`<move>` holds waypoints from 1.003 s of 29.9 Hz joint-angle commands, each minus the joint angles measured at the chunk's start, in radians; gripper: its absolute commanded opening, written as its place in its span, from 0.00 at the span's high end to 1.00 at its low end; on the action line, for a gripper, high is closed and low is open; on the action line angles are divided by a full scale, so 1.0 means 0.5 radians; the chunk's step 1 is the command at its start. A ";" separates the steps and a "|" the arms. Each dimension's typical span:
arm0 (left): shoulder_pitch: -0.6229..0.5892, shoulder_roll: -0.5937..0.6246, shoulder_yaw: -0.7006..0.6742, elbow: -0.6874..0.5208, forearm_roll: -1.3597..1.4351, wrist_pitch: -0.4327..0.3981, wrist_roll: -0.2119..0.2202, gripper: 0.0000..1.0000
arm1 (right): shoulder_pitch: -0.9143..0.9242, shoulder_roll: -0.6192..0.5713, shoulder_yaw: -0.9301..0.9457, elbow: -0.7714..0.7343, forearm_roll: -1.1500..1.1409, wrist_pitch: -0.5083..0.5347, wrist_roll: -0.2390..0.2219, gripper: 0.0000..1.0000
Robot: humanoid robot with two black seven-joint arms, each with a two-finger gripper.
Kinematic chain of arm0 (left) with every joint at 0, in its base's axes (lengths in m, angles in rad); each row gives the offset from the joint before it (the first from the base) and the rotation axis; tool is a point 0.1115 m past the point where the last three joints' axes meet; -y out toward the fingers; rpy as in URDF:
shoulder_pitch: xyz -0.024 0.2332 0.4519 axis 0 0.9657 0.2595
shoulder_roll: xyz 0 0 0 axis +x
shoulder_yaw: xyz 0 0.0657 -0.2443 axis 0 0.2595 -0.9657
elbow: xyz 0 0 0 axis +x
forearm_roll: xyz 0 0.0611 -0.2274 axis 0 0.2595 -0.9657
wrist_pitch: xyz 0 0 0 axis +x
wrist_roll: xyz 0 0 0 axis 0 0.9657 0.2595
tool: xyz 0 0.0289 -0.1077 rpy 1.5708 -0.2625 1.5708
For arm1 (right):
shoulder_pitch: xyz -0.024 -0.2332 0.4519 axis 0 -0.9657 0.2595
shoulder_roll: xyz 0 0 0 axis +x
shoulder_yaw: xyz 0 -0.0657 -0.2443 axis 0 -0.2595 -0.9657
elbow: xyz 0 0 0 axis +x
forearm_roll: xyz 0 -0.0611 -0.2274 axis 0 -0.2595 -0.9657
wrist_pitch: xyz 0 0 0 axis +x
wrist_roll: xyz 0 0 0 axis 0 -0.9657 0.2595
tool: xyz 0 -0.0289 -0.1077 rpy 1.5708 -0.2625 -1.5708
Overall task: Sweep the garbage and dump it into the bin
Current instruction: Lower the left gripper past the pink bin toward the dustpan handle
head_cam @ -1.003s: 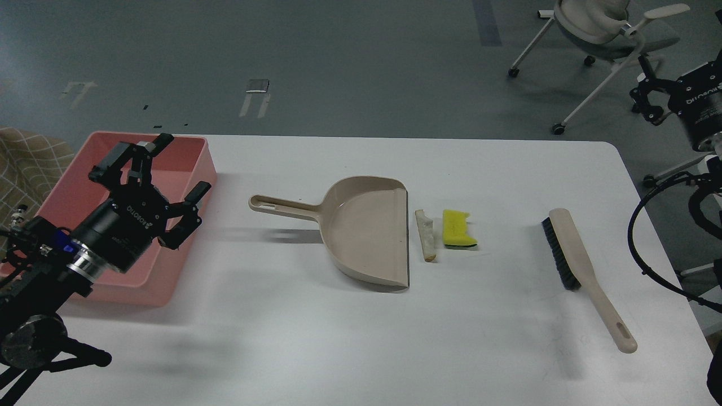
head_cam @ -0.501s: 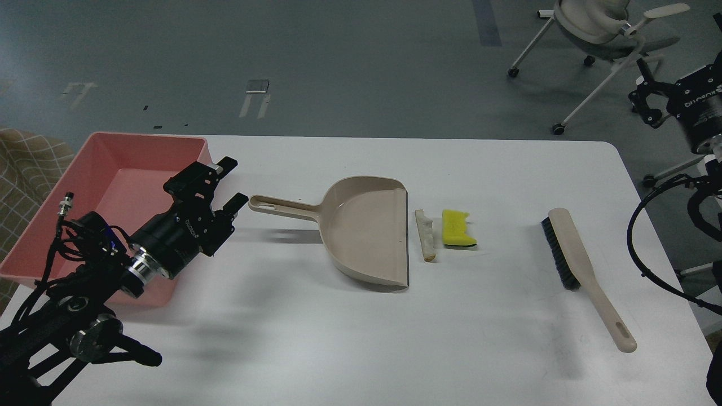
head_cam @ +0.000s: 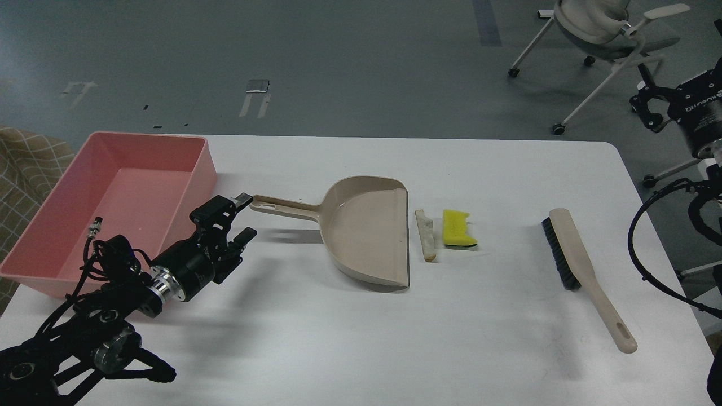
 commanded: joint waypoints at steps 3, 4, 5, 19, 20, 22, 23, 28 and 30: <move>-0.147 -0.132 0.071 0.290 0.000 0.001 -0.022 0.21 | -0.003 0.000 0.000 0.003 0.000 0.000 0.000 0.00; -0.169 -0.156 0.089 0.327 0.000 -0.002 -0.025 0.22 | -0.006 0.000 0.000 0.000 0.000 0.000 0.000 0.00; -0.169 -0.156 0.089 0.328 0.000 -0.002 -0.025 0.22 | -0.006 0.000 0.000 0.000 0.000 0.000 0.000 0.00; -0.255 -0.261 0.117 0.429 0.000 0.001 -0.031 0.37 | -0.025 0.003 0.000 -0.003 0.000 0.000 0.000 0.00; -0.258 -0.264 0.117 0.432 0.000 0.001 -0.031 0.37 | -0.022 0.003 0.000 -0.003 0.000 0.000 0.000 0.00; -0.267 -0.273 0.117 0.438 0.000 0.001 -0.031 0.37 | -0.022 0.003 0.000 -0.003 0.000 0.000 0.000 0.00; -0.270 -0.288 0.117 0.447 0.003 0.001 -0.028 0.36 | -0.025 0.003 0.000 -0.003 0.000 0.000 0.000 0.00; -0.288 -0.313 0.117 0.456 0.003 0.001 -0.025 0.36 | -0.025 0.003 0.000 0.000 0.000 0.000 0.000 0.00; -0.295 -0.337 0.117 0.438 0.003 0.001 -0.025 0.36 | -0.025 0.003 0.000 0.000 0.000 0.000 0.000 0.00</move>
